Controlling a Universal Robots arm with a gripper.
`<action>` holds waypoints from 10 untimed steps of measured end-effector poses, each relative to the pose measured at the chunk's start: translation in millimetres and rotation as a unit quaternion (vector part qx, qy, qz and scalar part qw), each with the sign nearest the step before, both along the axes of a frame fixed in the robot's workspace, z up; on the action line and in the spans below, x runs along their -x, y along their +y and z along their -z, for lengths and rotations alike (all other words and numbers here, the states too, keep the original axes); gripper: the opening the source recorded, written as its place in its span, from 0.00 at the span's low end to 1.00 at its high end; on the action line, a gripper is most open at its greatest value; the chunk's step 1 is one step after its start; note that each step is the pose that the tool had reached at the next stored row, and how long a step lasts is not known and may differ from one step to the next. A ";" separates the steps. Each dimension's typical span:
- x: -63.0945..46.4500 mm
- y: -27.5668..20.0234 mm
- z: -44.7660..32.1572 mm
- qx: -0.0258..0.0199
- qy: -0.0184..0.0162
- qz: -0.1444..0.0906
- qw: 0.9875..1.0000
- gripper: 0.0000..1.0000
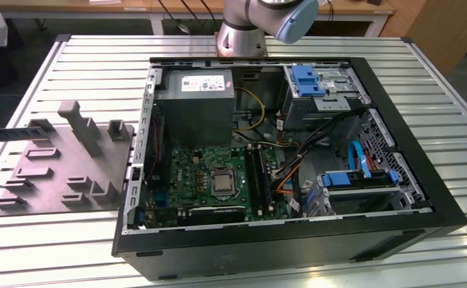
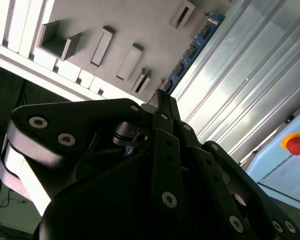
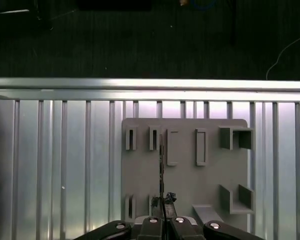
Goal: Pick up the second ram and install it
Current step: 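Pick up the second ram and move it above second insertion slot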
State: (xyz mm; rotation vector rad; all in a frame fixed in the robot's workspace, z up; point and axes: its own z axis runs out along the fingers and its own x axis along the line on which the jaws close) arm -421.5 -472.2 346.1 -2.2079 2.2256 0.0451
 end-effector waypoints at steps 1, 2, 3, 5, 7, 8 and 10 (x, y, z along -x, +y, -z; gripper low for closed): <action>0.0 0.0 -2.9 0.000 0.000 0.000 1.000 0.12; 0.0 0.0 -5.5 0.000 0.000 0.000 1.000 0.12; 0.0 0.0 -8.1 0.000 0.000 0.000 1.000 0.12; 0.0 0.0 -13.1 0.000 0.000 0.000 1.000 0.12; 0.0 0.0 -17.8 0.000 0.000 0.000 1.000 0.12; 0.0 0.0 -20.1 0.000 0.000 0.000 1.000 0.12; 0.0 0.0 -24.5 0.000 0.000 0.000 1.000 0.12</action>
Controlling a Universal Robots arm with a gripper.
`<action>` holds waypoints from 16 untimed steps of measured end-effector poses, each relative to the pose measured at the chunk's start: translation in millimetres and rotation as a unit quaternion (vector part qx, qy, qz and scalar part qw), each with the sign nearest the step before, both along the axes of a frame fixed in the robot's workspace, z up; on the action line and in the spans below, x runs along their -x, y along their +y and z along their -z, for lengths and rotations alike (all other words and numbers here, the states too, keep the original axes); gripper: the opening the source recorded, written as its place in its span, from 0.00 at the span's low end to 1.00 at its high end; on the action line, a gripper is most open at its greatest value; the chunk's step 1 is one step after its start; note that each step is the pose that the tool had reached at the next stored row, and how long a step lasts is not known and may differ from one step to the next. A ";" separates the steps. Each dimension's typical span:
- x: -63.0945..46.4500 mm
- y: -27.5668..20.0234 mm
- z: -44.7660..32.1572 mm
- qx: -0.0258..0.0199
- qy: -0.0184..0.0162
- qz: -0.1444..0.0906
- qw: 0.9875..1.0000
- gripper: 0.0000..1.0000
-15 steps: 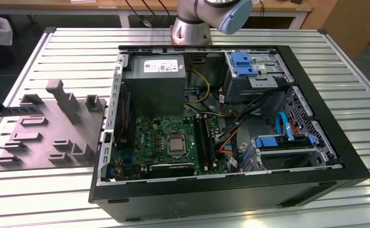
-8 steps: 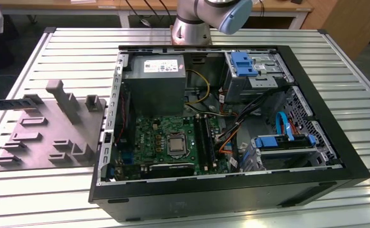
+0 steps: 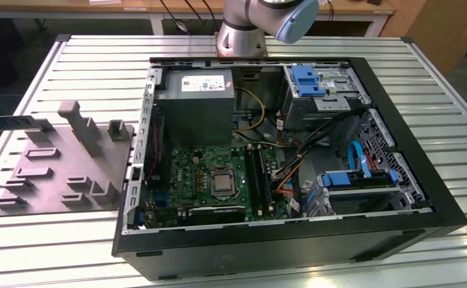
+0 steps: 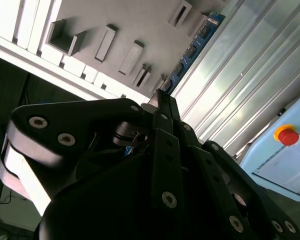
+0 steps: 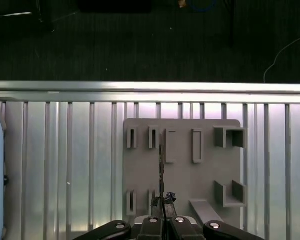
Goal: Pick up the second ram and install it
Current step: 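Pick up the second ram and move it above second insertion slot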
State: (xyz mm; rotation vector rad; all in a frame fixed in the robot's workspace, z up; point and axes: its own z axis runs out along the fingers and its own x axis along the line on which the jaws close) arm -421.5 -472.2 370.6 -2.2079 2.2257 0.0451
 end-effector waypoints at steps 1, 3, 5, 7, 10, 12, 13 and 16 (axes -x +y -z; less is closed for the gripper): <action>0.0 0.0 -2.1 0.000 0.000 0.000 1.000 0.12; 0.0 0.0 -5.9 0.000 0.000 0.000 1.000 0.12; 0.0 0.0 -10.4 0.000 0.000 0.000 1.000 0.12; 0.0 0.0 -14.3 0.000 0.000 0.000 1.000 0.12; 0.0 0.0 -17.1 0.000 0.000 0.000 1.000 0.12; 0.0 0.0 -17.1 0.000 0.000 0.000 1.000 0.12; 0.0 0.0 -17.2 0.000 0.000 0.000 1.000 0.12; -2.1 0.0 -17.4 0.000 0.000 0.000 1.000 0.12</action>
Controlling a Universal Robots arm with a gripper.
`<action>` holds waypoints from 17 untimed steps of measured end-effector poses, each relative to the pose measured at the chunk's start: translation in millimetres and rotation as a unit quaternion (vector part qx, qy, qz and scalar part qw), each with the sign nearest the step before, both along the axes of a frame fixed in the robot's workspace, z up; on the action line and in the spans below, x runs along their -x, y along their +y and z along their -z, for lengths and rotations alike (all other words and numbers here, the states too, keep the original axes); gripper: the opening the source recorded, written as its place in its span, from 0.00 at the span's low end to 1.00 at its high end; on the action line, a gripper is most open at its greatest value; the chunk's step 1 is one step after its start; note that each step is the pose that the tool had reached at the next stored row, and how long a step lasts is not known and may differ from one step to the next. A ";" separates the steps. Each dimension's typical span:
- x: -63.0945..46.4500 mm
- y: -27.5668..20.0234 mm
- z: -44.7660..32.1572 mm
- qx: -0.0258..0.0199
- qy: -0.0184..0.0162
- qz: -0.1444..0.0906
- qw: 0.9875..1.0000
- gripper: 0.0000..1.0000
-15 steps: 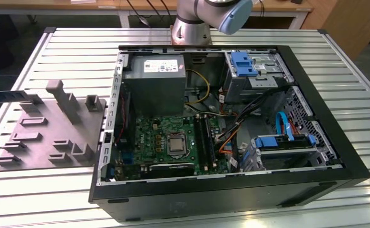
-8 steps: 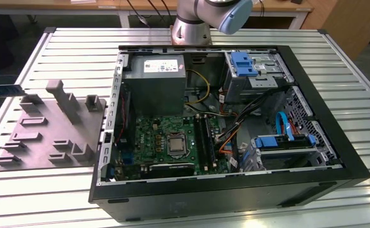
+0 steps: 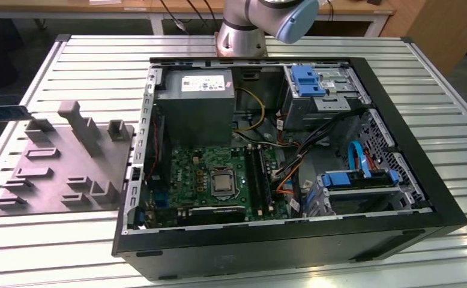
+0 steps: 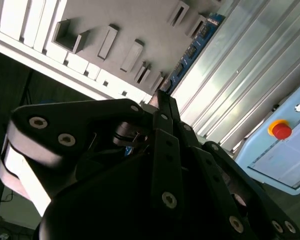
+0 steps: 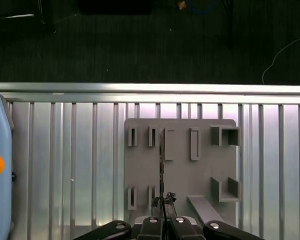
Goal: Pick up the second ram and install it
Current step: 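Pick up the second ram and move it above second insertion slot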
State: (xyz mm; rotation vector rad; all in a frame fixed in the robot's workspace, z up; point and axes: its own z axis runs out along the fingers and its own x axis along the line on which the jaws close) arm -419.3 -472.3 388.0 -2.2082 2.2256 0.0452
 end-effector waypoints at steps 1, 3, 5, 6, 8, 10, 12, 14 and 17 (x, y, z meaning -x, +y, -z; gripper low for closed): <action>-1.6 0.0 0.1 0.000 0.000 0.000 1.000 0.12; -5.4 0.0 0.1 0.000 0.000 0.000 1.000 0.12; -9.2 0.0 0.2 0.000 0.000 0.000 1.000 0.12; -10.7 0.0 0.1 0.000 0.000 0.000 1.000 0.12; -12.1 0.0 0.1 0.000 0.000 0.000 1.000 0.12; -12.2 0.1 -1.4 0.000 0.000 0.000 1.000 0.12; -12.3 0.0 -5.4 0.000 0.000 0.000 1.000 0.12; -12.3 0.0 -6.6 0.000 0.000 0.000 1.000 0.12; -12.3 0.0 -6.7 0.000 0.000 0.000 1.000 0.12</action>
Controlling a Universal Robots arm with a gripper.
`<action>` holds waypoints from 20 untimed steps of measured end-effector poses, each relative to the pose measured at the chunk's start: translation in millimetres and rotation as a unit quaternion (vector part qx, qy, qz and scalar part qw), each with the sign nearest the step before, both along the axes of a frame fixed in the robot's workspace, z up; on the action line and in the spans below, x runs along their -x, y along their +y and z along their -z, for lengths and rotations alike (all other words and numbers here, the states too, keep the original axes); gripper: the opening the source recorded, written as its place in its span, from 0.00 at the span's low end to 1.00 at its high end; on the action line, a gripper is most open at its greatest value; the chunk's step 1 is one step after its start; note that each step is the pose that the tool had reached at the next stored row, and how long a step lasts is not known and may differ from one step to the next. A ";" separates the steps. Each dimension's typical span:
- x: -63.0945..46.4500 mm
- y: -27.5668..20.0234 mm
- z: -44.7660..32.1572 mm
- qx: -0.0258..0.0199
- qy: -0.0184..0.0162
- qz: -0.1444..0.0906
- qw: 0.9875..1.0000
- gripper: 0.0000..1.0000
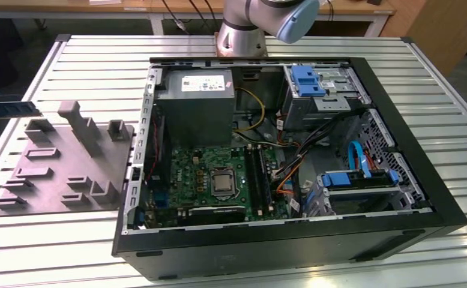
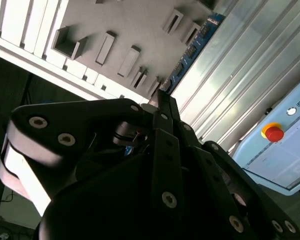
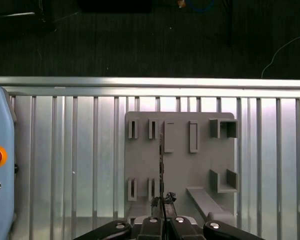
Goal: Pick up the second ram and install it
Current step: 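Pick up the second ram and move it above second insertion slot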
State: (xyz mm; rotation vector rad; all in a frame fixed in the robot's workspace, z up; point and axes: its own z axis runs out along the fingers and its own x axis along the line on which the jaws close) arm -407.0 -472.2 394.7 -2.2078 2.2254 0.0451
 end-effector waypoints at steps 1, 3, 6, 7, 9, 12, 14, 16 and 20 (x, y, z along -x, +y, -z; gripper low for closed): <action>-0.9 0.0 -0.3 0.000 0.000 0.000 1.000 0.12; -4.6 0.0 -0.2 0.000 0.000 0.000 1.000 0.12; -11.9 0.0 -0.2 0.000 0.000 0.000 1.000 0.12; -14.7 0.0 -0.1 0.000 0.000 0.000 1.000 0.12; -20.9 0.0 -0.1 0.000 0.000 0.000 1.000 0.12; -31.2 0.0 -0.2 0.000 0.001 0.000 1.000 0.12; -38.1 0.0 -0.1 0.000 0.001 0.000 1.000 0.12; -45.5 0.0 -0.2 0.000 0.001 0.000 1.000 0.12; -59.3 0.0 -0.1 0.000 0.002 0.000 1.000 0.12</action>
